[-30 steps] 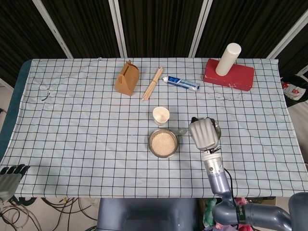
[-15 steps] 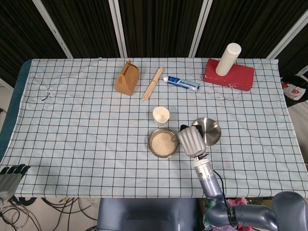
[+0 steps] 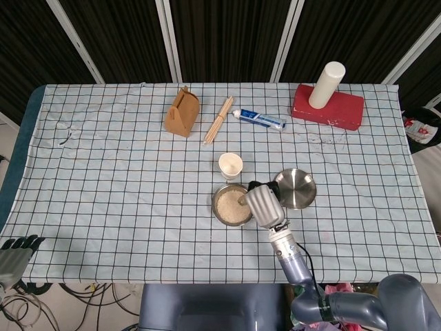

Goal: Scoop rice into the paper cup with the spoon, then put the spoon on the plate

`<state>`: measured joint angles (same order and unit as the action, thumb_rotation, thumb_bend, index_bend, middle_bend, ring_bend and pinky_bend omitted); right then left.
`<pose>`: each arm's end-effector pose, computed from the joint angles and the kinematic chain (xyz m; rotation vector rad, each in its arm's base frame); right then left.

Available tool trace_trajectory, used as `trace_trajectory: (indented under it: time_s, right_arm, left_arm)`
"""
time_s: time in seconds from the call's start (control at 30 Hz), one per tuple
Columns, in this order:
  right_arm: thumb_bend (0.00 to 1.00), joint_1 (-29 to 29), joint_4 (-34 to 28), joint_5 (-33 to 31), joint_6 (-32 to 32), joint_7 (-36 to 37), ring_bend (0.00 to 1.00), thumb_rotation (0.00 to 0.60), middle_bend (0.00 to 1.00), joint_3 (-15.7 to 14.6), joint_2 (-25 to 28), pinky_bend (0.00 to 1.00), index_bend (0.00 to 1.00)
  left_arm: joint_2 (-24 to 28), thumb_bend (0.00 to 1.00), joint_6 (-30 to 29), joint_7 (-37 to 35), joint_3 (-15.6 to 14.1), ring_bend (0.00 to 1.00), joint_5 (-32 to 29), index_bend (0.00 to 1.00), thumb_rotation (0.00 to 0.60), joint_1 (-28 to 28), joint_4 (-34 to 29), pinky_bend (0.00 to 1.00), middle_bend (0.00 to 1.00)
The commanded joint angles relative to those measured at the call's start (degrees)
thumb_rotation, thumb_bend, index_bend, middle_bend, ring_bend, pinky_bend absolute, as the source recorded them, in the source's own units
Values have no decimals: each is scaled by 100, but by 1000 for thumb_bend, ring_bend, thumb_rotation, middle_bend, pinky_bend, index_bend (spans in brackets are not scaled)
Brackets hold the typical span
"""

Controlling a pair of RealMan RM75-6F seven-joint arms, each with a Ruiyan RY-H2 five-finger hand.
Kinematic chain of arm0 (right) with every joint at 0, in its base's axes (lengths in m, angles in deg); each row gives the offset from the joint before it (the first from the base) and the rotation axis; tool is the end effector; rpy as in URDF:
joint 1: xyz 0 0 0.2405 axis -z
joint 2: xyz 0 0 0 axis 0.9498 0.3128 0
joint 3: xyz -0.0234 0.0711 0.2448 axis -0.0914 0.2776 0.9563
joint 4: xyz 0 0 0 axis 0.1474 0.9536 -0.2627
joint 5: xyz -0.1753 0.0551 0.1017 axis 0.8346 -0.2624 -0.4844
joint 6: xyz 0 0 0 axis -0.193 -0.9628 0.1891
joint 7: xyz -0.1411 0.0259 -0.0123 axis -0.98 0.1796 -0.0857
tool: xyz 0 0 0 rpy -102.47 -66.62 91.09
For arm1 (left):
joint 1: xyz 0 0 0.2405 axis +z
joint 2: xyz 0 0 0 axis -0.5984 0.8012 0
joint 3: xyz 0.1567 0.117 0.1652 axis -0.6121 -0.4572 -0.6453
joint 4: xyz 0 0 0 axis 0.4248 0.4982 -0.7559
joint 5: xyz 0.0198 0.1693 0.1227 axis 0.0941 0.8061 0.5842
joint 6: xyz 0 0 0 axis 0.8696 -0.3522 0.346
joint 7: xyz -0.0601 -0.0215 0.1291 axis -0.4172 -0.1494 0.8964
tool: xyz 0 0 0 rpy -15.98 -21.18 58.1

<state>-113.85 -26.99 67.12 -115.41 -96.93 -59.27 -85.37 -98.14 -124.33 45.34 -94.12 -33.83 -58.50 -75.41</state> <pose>-0.1125 -0.3078 -0.0367 1.6635 0.2281 0.4173 -0.3303 0.1616 0.1511 -1.6580 -1.1910 -0.0080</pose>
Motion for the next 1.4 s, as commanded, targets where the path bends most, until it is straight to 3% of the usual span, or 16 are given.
trace_trajectory:
  time_s: [0.03,0.4,0.97,1.4]
  right_arm:
    - [407,-17,61,78,48,-61,1000,600,1000,-46,-10,1000,630]
    - [407,119,27,104,173,18,1000,600,1000,-136,-132,1000,630]
    - [408,517,-734,-1146,86,564,1000,600,1000,642,-500,1000,635]
    - [408,548,-1000,-1293,14,754,1000,600,1000,740,-352,1000,636]
  left_arm:
    - [7,81,20,-11,-1,0,9,0,600,-5,1,0,0]
    - [45,81,115,-88,-2,0,43,0,600,-30,5,0,0]
    - [57,81,132,10,-37,0,-36,0,600,-66,-4,0,0]
    - [47,81,103,44,-41,0,-77,0,600,-74,-10,0,0]
